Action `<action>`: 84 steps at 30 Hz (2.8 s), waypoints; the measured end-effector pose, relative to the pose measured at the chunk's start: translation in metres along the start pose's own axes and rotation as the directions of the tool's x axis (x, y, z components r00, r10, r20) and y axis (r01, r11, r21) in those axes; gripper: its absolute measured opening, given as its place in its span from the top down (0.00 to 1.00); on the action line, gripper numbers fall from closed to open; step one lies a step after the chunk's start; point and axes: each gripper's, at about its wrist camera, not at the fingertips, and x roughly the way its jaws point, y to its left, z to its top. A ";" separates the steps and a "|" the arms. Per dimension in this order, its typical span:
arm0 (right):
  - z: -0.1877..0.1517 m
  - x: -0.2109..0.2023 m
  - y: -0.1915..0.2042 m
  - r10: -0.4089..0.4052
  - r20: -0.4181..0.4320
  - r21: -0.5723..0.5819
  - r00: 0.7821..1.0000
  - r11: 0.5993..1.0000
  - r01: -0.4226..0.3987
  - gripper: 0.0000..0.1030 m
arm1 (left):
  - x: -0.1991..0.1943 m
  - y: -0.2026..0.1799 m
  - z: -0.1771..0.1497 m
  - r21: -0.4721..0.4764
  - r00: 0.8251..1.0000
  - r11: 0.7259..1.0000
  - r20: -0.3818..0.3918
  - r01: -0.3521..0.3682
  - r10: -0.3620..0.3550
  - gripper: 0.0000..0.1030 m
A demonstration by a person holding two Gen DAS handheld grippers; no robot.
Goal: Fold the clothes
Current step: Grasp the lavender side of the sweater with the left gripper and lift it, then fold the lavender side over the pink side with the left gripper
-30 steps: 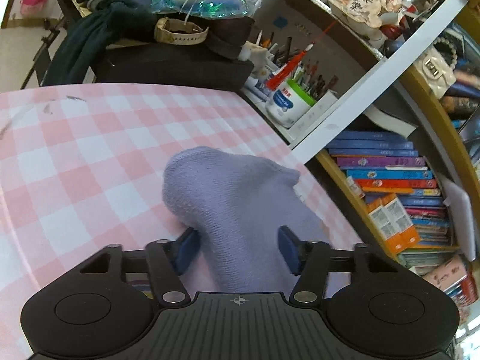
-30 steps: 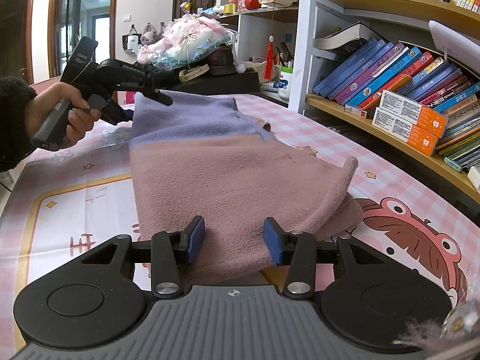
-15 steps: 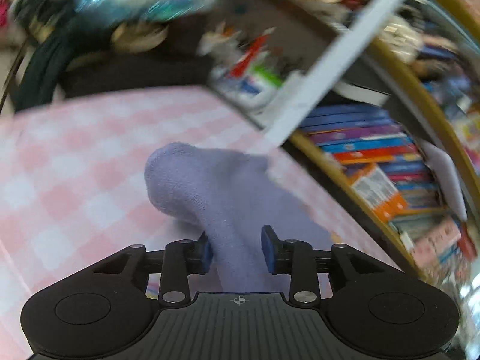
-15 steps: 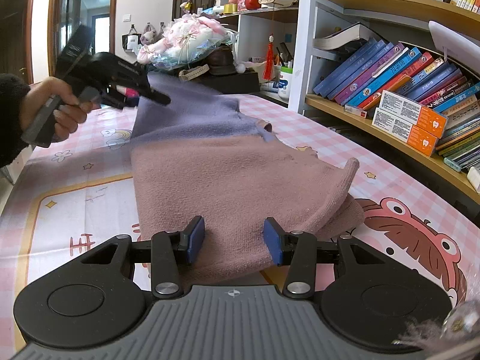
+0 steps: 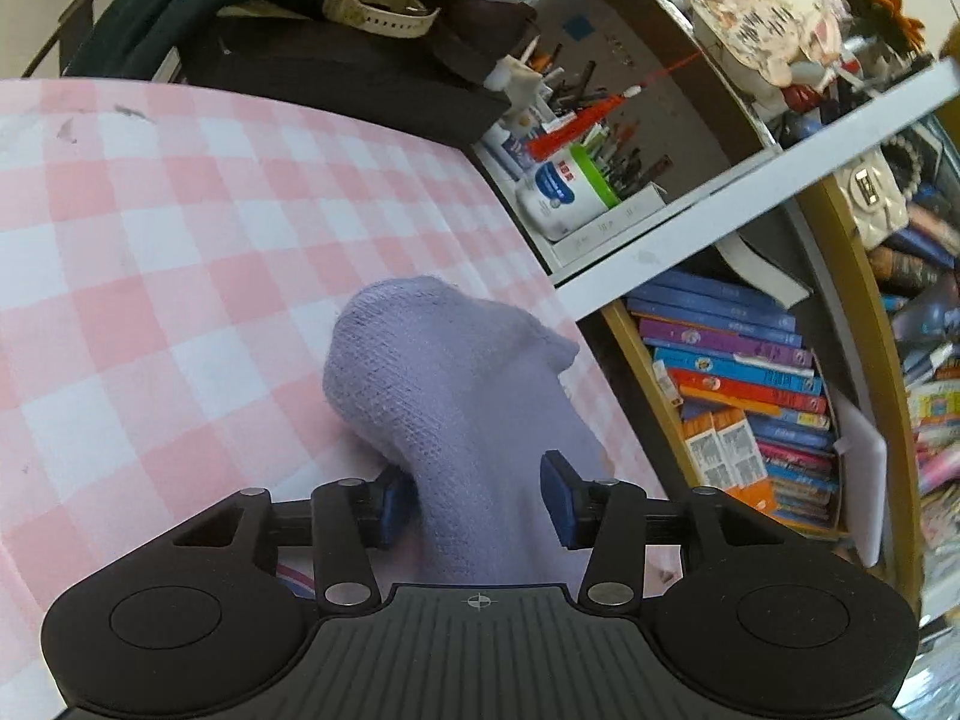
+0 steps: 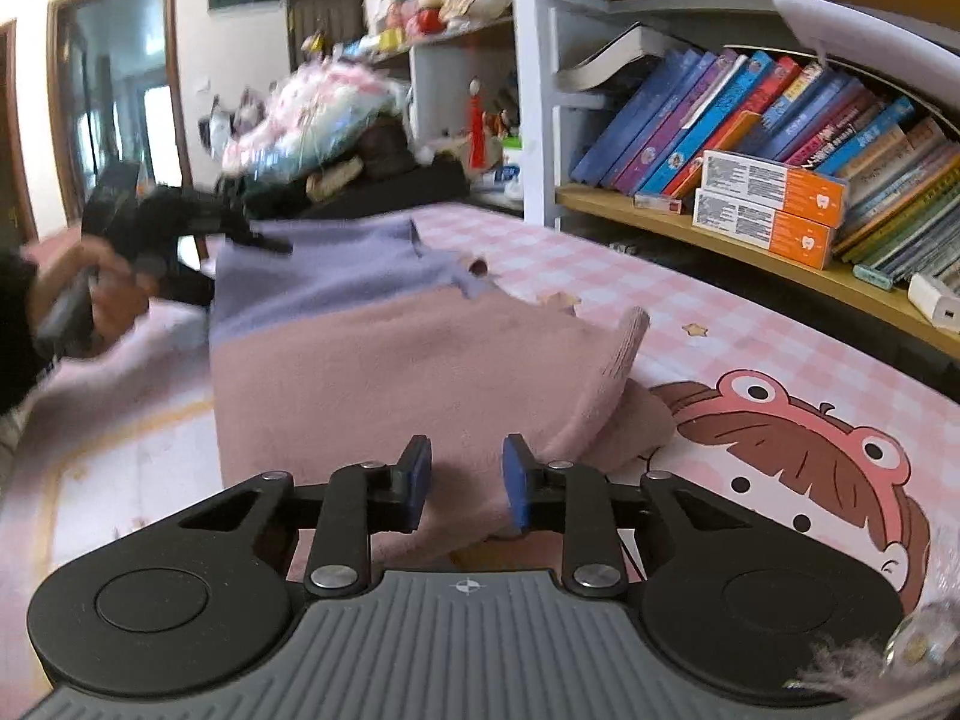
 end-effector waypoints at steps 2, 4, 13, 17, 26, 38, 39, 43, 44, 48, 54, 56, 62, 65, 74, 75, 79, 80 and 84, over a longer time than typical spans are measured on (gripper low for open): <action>-0.001 -0.001 0.003 -0.001 -0.008 -0.016 1.000 1.000 0.001 0.75 | 0.000 -0.001 0.000 -0.003 1.000 1.000 0.002 -0.001 0.001 0.56; -0.004 -0.002 0.003 0.000 -0.012 -0.019 1.000 1.000 0.000 0.74 | 0.000 -0.001 0.000 0.002 1.000 1.000 0.009 -0.005 0.005 0.57; -0.005 -0.003 0.006 -0.004 -0.016 -0.027 1.000 1.000 0.003 0.73 | 0.003 -0.004 -0.005 0.002 0.998 0.999 0.054 -0.045 0.044 0.75; -0.005 -0.003 0.004 -0.001 -0.017 -0.023 1.000 1.000 0.001 0.73 | -0.003 -0.012 -0.008 0.026 0.997 0.999 0.067 -0.039 0.038 0.83; -0.005 -0.002 0.003 0.001 -0.017 -0.016 1.000 1.000 -0.001 0.73 | -0.038 -0.108 -0.032 0.390 0.983 0.917 0.116 0.084 -0.139 0.85; -0.005 -0.003 -0.001 0.019 -0.014 0.006 1.000 1.000 -0.019 0.71 | -0.034 -0.198 -0.219 0.976 0.990 0.193 -0.082 0.103 -0.111 0.79; -0.005 -0.003 -0.001 0.021 -0.014 0.007 1.000 1.000 -0.021 0.70 | -0.031 -0.194 -0.235 0.991 0.994 0.112 -0.068 0.078 -0.089 0.78; -0.006 -0.003 -0.002 0.032 -0.014 0.018 0.999 0.999 -0.032 0.67 | -0.028 -0.181 -0.274 0.993 0.997 -0.116 -0.003 -0.006 -0.076 0.76; -0.006 -0.003 -0.003 0.035 -0.014 0.022 0.999 0.999 -0.035 0.67 | -0.029 -0.179 -0.277 0.989 0.997 -0.144 0.000 -0.011 -0.076 0.75; -0.007 -0.005 -0.004 0.044 -0.015 0.034 0.999 0.998 -0.044 0.64 | -0.038 -0.181 -0.279 0.984 0.995 -0.176 -0.017 -0.001 -0.098 0.52; -0.016 -0.018 -0.004 0.083 -0.035 0.023 0.996 0.996 -0.082 0.54 | -0.056 -0.191 -0.290 0.967 0.977 -0.252 -0.025 -0.030 -0.212 0.23; -0.018 -0.022 -0.001 0.088 -0.037 0.003 0.995 0.996 -0.088 0.53 | -0.056 -0.192 -0.289 0.970 0.977 -0.242 -0.049 -0.002 -0.206 0.23; -0.018 -0.021 0.002 0.079 -0.048 -0.019 0.996 0.997 -0.080 0.49 | -0.059 -0.194 -0.274 0.988 0.979 -0.144 -0.081 0.054 -0.188 0.30; -0.018 -0.020 0.001 0.075 -0.053 -0.014 0.996 0.997 -0.075 0.47 | -0.053 -0.194 -0.260 0.994 0.982 -0.061 -0.104 0.095 -0.159 0.44; -0.018 -0.020 0.000 0.077 -0.058 -0.014 0.995 0.997 -0.078 0.47 | -0.072 -0.194 -0.240 0.992 0.953 0.079 -0.067 0.094 -0.294 0.84; -0.018 -0.020 0.000 0.079 -0.059 -0.012 0.995 0.997 -0.080 0.47 | -0.068 -0.191 -0.248 0.993 0.962 0.040 -0.097 0.111 -0.255 0.80; -0.018 -0.020 -0.001 0.084 -0.061 -0.007 0.995 0.996 -0.085 0.47 | -0.046 -0.177 -0.265 0.978 0.974 0.013 -0.205 0.207 -0.094 0.63; -0.018 -0.020 -0.001 0.085 -0.061 -0.007 0.995 0.996 -0.085 0.47 | -0.044 -0.174 -0.264 0.973 0.971 0.035 -0.224 0.228 -0.086 0.55; -0.018 -0.019 -0.003 0.088 -0.063 0.003 0.994 0.996 -0.088 0.46 | -0.042 -0.173 -0.256 0.960 0.963 0.097 -0.254 0.263 -0.091 0.53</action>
